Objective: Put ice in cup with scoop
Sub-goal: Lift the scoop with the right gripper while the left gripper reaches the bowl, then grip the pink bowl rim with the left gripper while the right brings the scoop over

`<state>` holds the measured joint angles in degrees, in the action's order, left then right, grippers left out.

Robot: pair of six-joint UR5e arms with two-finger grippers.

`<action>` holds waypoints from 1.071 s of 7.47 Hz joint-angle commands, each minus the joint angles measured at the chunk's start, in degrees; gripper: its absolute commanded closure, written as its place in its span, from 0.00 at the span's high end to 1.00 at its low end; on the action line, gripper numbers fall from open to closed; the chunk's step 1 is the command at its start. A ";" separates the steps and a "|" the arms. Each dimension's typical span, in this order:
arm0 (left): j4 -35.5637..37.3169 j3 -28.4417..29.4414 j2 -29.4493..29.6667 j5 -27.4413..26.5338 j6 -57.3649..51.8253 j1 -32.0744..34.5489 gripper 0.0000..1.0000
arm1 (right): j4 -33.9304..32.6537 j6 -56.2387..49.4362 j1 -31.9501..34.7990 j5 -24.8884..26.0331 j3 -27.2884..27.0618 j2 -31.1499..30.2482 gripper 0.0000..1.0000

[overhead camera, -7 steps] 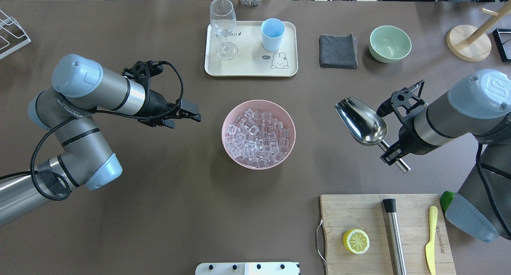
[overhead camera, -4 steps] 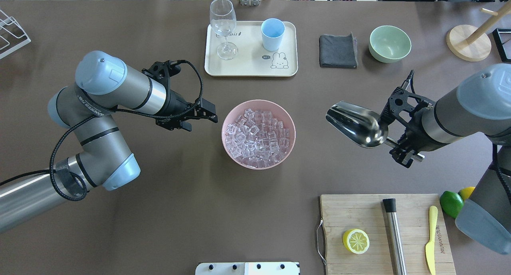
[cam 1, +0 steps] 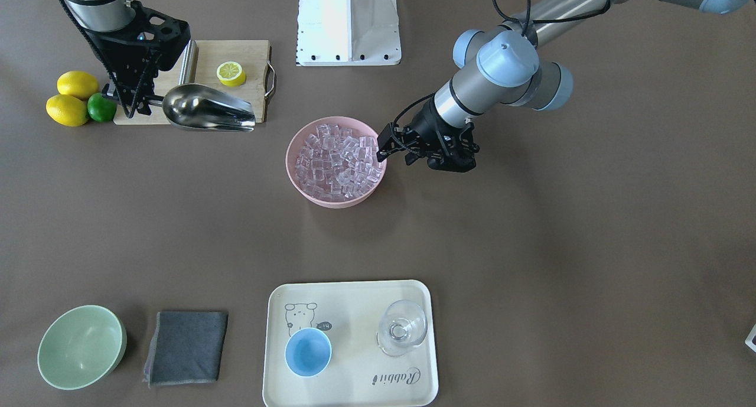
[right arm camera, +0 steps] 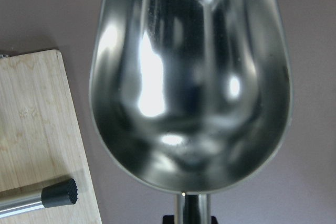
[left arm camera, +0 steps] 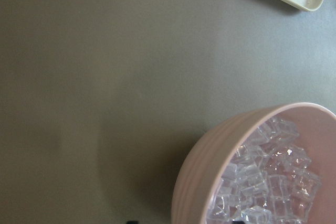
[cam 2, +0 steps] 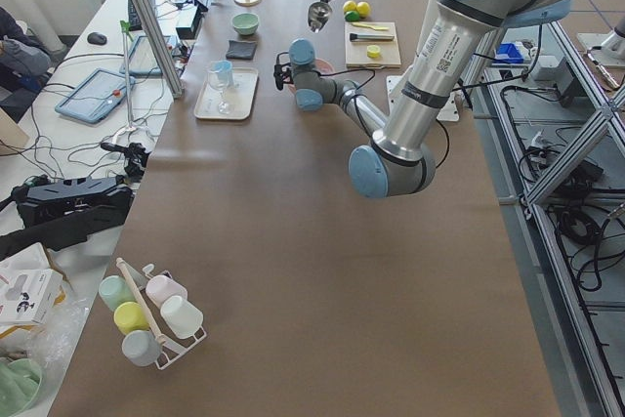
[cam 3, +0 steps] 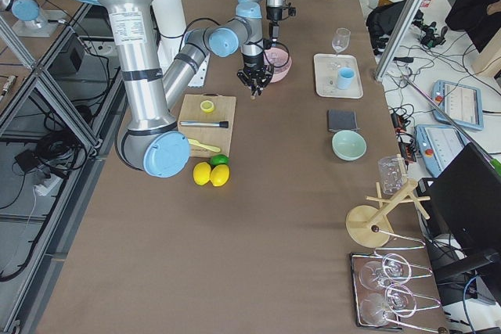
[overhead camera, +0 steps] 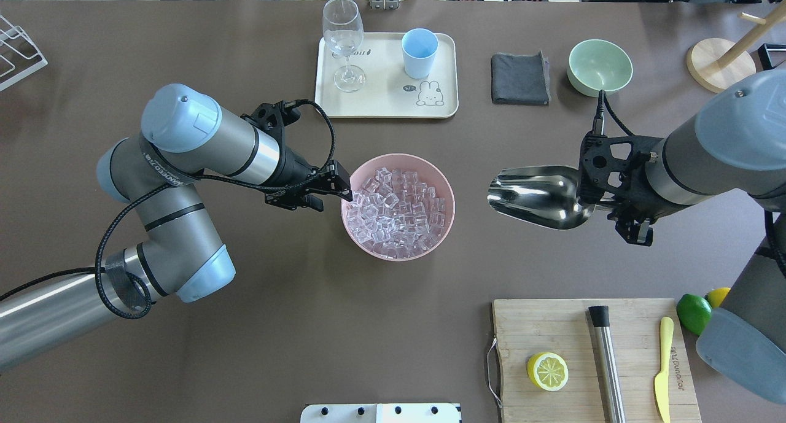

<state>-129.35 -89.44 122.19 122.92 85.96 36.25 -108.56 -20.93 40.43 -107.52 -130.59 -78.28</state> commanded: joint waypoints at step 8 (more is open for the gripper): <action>0.76 -0.12 0.77 -0.05 -0.09 -2.06 0.17 | -22.45 -9.30 -0.44 4.78 14.31 25.19 0.00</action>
<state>-128.58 -89.47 122.96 122.82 85.87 34.20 -127.21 -29.75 40.32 -102.74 -118.33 -55.98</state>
